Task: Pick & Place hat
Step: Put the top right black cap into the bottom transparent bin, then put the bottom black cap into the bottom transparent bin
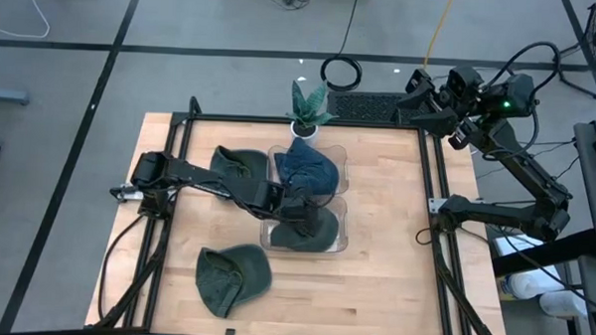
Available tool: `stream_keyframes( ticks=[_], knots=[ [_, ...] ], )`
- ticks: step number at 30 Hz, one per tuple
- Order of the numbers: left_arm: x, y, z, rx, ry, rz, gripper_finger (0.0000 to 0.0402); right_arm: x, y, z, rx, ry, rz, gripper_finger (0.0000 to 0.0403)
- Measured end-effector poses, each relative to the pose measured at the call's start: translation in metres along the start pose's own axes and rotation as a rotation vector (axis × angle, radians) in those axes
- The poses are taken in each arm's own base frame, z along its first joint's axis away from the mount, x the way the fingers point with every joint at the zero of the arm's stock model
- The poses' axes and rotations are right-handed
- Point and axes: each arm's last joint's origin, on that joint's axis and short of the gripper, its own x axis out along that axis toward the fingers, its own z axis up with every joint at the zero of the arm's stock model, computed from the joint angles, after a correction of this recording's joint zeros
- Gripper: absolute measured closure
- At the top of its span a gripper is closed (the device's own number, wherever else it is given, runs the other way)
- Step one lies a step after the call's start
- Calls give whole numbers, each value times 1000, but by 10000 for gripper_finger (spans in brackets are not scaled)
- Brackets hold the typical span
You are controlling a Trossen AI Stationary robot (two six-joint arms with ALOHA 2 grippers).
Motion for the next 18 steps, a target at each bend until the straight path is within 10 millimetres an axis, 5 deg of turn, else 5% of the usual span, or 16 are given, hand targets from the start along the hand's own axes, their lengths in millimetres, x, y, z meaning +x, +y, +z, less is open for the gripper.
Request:
stream_keyframes(
  ticks=[11, 18],
  knots=[
    [-12, 9, -2, -21, 105, 137, 131, 0, 0, 0, 7, 0, 0, 193],
    [-36, 10, 3, -26, 91, 99, 131, 0, 0, 0, 7, -1, -1, 193]
  ],
)
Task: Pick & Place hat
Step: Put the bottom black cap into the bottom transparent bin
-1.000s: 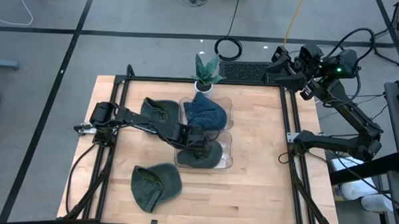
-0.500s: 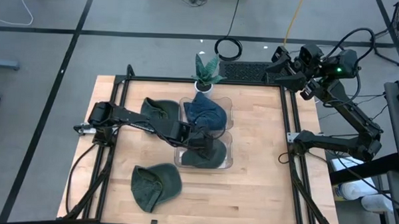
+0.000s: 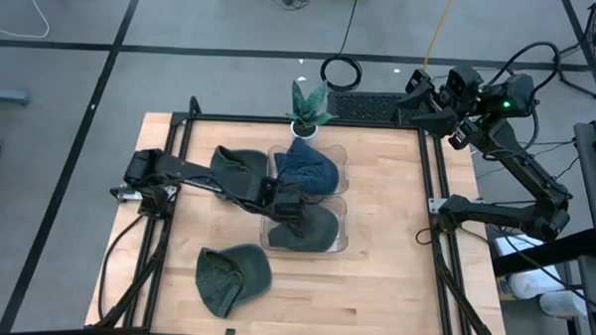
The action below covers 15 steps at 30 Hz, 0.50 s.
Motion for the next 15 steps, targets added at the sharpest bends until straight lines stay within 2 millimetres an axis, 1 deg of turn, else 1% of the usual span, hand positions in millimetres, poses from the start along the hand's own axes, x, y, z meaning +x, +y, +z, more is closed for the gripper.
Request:
stream_keyframes(
  ticks=[6, 9, 15],
  knots=[
    [-36, 5, 5, -6, -39, -83, 131, 0, 0, 0, 0, -1, -1, 193],
    [-49, 8, 6, 0, -42, -119, 131, 0, 0, 0, 1, -2, -2, 193],
    [-71, 14, 8, 10, 18, -216, 131, 0, 0, 0, -2, -4, -5, 193]
  ],
)
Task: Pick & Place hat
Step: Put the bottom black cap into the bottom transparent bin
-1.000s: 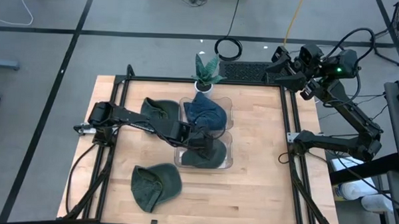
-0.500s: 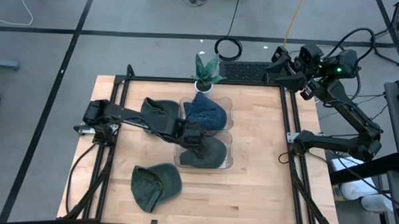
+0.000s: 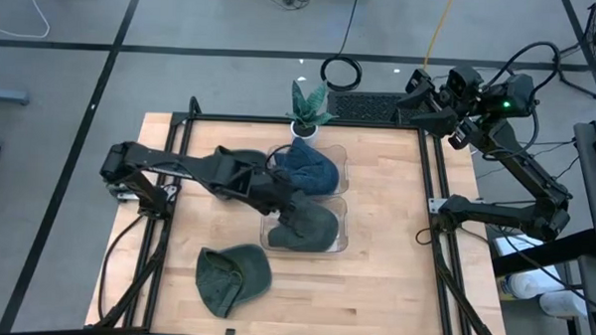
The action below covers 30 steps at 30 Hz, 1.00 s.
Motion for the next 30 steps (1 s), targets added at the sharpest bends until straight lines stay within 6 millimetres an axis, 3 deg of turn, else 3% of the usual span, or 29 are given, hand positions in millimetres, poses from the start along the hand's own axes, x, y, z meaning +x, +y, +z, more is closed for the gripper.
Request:
stream_keyframes(
  ticks=[11, 20, 30],
  knots=[
    [-23, -1, -7, 3, 90, -96, 131, 0, 0, 0, -4, 2, 2, 193],
    [-47, 6, -36, -8, 194, -20, 131, 0, 0, 0, -4, 4, 4, 193],
    [-57, 15, -68, 258, 405, 63, 131, 0, 0, 0, -1, 6, 3, 193]
  ],
)
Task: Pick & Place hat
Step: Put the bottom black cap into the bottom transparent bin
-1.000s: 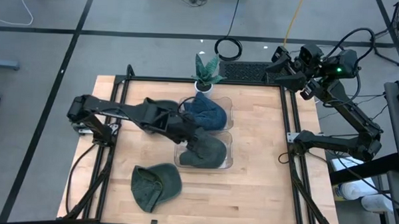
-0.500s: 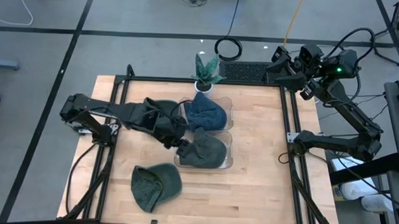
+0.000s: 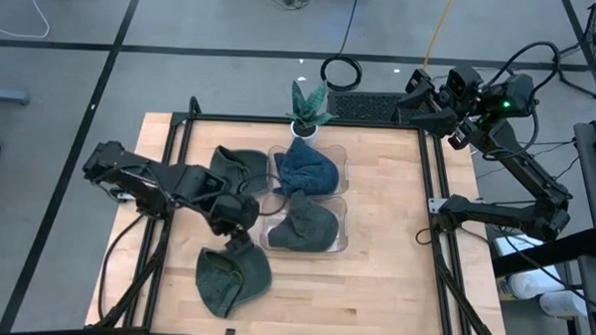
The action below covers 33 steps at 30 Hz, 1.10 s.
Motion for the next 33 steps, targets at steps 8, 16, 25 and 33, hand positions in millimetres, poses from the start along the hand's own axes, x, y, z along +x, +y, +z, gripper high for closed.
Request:
stream_keyframes(
  ticks=[8, 16, 25, 33],
  knots=[
    [16, 4, -11, 147, 85, 56, 131, 0, -1, -1, 17, 3, -3, 193],
    [49, 19, -17, 294, 172, 116, 131, 1, -1, -2, 31, 7, -5, 193],
    [93, 34, -26, 373, 229, 104, 131, 5, -2, -7, 66, 32, 6, 193],
    [129, 53, -31, 368, 201, 123, 131, 7, -3, -9, 60, 38, 10, 193]
  ],
)
